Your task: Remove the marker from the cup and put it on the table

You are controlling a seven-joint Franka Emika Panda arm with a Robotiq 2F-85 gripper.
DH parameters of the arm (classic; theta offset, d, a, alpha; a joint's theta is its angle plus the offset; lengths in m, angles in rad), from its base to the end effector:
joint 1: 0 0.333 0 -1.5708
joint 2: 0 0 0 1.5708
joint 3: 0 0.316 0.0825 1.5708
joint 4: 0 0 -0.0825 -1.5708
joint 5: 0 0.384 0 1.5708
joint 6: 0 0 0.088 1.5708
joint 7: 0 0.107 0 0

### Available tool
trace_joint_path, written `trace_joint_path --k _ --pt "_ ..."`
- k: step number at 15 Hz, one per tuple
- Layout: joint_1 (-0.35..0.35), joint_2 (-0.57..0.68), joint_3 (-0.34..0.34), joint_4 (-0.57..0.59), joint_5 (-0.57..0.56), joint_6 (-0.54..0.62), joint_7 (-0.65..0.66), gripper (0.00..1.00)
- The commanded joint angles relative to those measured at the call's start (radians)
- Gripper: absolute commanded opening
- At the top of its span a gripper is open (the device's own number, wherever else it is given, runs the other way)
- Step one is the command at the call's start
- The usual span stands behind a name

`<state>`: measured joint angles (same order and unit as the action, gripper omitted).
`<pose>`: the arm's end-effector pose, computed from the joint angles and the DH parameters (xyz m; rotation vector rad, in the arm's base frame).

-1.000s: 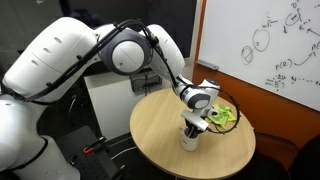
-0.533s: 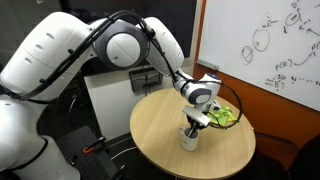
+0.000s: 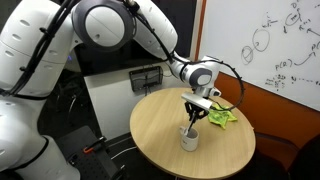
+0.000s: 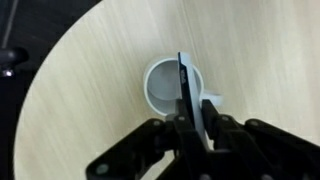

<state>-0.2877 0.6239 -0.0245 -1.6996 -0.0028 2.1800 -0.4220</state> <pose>0.6285 -0.2015 0.2206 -3.0931 -0.1783 0.2170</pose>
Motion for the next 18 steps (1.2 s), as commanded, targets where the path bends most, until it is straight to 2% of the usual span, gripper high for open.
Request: trace_joint_path --k 1,4,6,10,15,18 --pt "0.060 -0.056 -0.027 0.009 -0.057 -0.136 0.063 0.05" --pt "0.064 -0.061 0.020 0.050 -0.012 -0.251 -0.007 0.05" --pt "0.081 -0.043 0.044 0.067 0.006 -0.280 -0.027 0.05" --pt "0.114 0.024 0.075 0.070 0.005 -0.250 -0.036 0.05" --pt "0.162 0.149 0.089 0.093 -0.031 -0.155 -0.026 0.05" --pt "0.189 0.220 0.096 0.141 -0.040 -0.172 -0.012 0.05"
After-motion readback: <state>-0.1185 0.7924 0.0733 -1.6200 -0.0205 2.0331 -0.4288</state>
